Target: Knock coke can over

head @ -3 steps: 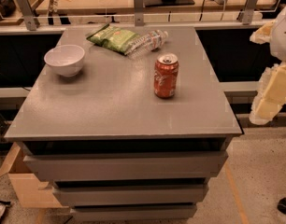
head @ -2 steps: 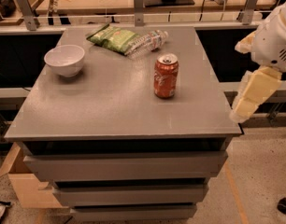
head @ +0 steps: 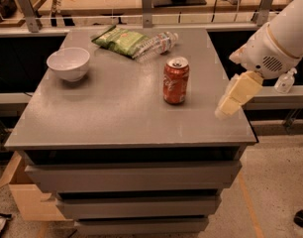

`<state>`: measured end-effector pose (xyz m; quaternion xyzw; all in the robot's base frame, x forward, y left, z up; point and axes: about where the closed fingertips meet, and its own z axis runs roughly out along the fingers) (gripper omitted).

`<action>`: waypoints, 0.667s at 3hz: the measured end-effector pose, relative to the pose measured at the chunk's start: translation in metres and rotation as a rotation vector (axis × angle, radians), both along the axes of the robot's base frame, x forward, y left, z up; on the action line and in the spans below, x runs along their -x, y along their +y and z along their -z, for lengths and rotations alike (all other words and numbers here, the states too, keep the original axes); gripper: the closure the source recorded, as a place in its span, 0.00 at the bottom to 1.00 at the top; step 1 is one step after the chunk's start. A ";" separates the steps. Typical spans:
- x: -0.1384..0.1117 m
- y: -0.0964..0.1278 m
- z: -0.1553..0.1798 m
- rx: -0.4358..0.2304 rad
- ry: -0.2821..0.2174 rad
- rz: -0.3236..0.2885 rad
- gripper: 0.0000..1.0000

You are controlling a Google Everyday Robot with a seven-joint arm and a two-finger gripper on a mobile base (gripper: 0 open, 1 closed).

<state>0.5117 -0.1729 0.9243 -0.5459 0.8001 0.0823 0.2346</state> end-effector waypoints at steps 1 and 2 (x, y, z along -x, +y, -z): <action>-0.017 0.019 0.001 -0.089 -0.032 0.045 0.00; -0.034 0.040 0.007 -0.186 -0.057 0.070 0.00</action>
Offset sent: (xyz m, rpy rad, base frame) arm 0.0562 0.0614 -0.0131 0.3127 -0.0879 -0.1052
